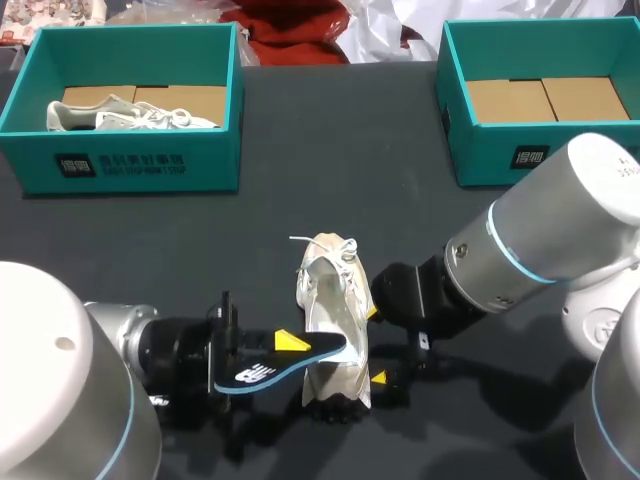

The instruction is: Take the shoe out of the shoebox, open the shoe tongue, remove and reinsert the insole, then place the shoe into the shoebox

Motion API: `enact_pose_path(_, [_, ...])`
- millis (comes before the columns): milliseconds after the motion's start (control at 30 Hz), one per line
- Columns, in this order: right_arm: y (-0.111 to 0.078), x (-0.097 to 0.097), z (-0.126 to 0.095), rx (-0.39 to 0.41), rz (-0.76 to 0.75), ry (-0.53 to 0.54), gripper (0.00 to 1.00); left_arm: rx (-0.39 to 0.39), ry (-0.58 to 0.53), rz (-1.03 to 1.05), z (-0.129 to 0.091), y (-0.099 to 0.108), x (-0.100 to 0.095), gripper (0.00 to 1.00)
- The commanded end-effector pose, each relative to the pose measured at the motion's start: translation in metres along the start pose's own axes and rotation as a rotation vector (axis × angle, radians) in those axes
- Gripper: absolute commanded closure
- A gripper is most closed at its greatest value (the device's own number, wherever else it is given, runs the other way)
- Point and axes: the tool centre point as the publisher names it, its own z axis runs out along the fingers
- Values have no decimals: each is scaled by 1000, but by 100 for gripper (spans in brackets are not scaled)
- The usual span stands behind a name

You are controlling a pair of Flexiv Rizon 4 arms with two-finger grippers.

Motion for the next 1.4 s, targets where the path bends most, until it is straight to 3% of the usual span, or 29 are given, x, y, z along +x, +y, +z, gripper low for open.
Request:
enact_pose_path(33, [0,3,-4,5,5,-10,0,-3,5,0,2,-1,2,100])
enact_pose_path(767, [-5,3,-3,5,32,-19,0,-1,-28,-141,16,18,7,100])
enact_pose_path(1400, [-5,3,-3,5,32,-19,0,-98,-82,-195,21,39,-1,100])
